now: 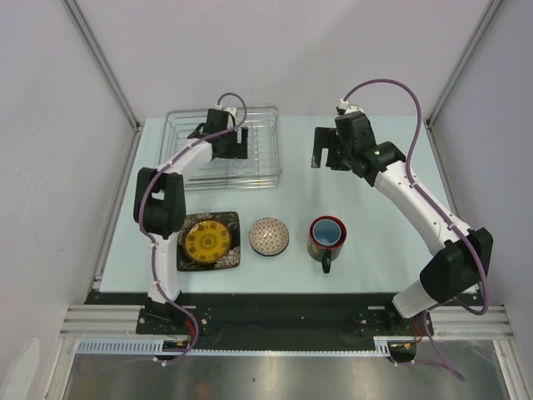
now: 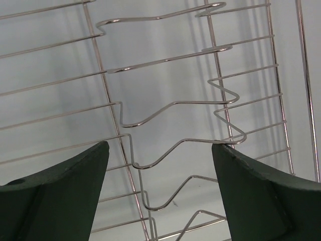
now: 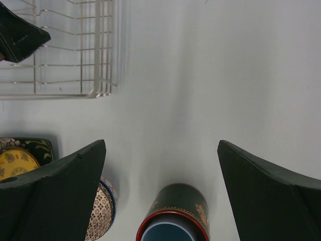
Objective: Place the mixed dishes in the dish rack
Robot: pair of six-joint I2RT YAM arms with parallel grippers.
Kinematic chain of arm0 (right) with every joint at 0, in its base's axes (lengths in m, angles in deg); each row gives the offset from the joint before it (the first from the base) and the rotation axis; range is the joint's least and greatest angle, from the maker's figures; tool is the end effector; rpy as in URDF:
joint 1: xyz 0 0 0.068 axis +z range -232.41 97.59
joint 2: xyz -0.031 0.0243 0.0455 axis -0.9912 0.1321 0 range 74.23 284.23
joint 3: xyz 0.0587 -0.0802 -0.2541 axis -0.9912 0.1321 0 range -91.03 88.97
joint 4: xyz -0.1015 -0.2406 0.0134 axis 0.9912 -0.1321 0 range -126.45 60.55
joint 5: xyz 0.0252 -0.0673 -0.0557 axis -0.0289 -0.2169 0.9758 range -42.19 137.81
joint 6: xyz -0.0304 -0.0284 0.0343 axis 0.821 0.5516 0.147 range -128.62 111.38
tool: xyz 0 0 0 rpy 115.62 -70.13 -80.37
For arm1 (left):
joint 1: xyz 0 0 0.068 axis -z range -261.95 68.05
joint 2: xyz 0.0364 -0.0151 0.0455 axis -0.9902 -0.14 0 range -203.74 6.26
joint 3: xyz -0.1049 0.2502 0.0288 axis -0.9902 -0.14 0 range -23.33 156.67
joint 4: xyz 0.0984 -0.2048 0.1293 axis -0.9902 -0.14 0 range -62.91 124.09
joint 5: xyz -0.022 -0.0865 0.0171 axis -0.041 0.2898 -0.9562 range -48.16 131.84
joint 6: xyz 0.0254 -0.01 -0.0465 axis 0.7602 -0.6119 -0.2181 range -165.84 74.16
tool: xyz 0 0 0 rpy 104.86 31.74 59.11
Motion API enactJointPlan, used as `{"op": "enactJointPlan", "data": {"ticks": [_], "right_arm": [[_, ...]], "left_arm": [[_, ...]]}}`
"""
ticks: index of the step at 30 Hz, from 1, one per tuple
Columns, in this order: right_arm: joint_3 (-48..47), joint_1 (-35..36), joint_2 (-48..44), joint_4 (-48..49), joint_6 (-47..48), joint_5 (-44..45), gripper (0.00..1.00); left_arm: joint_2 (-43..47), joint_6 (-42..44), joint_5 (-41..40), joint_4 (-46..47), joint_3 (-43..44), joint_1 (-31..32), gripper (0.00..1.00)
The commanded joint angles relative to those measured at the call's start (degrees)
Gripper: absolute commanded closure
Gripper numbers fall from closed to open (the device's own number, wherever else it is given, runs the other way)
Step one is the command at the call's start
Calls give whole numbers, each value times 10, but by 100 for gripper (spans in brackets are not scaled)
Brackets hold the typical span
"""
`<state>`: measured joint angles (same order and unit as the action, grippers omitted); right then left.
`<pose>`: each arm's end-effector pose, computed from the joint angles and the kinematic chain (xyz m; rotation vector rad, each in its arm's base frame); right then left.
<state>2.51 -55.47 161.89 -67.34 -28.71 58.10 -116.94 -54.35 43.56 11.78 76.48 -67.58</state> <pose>0.3060 0.1485 0.3634 -0.0381 2.2510 0.2413 0.4742 -0.1226 0.2139 0.1362 2.3758 -0.2271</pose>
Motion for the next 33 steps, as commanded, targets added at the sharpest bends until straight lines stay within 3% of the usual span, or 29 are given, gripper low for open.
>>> {"op": "enactJointPlan", "data": {"ticks": [1, 7, 15, 20, 27, 33], "right_arm": [[-2, 3, -5, -2, -5, 18, 0], [-7, 2, 36, 5, -6, 7, 0], [-107, 4, 180, 11, -9, -21, 2], [-165, 9, 244, 14, -8, -24, 3], [-188, 9, 282, 30, -8, -33, 3], [-187, 8, 311, 41, -4, -23, 7]], "left_arm": [[18, 12, 43, -27, -42, 36, 11], [32, -4, 51, -20, -44, 52, 11], [73, 1, 65, -80, 75, 52, 0], [132, 42, 36, -119, 100, 51, 0], [240, 74, 14, -107, -30, -14, 0], [269, 99, -11, -102, -123, -122, 0]]}}
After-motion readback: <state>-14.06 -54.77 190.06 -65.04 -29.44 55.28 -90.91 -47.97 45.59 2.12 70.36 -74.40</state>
